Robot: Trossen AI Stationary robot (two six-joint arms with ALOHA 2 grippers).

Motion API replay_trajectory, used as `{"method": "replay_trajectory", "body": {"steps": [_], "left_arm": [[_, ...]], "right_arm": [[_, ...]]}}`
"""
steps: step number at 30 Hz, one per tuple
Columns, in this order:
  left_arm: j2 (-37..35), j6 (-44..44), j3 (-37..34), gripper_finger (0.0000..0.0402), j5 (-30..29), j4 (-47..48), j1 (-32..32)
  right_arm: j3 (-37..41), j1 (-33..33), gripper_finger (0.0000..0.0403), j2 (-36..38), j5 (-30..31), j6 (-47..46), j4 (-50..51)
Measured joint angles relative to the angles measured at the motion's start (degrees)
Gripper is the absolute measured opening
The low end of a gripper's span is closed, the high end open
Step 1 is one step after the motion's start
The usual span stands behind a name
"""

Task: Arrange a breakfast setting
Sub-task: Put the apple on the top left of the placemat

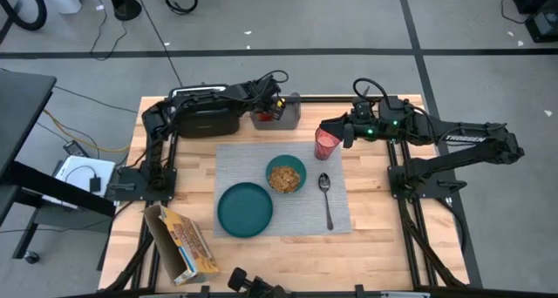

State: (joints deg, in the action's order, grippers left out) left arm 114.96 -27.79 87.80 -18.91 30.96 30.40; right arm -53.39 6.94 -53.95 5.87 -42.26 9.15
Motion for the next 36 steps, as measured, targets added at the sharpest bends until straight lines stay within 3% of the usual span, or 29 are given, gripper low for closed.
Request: {"method": "replay_trajectory", "body": {"steps": [20,36], "left_arm": [[-3.7,2.5,0.0,0.0022,1.4,0.6,0.2],[-14.9,3.3,0.1,0.0022,4.1,6.7,-6.2]], "right_arm": [[0.0,0.0,0.0128,0.0,-1.3,0.7,0.0],[0.0,0.0,0.0128,0.0,-1.5,3.3,0.3]]}}
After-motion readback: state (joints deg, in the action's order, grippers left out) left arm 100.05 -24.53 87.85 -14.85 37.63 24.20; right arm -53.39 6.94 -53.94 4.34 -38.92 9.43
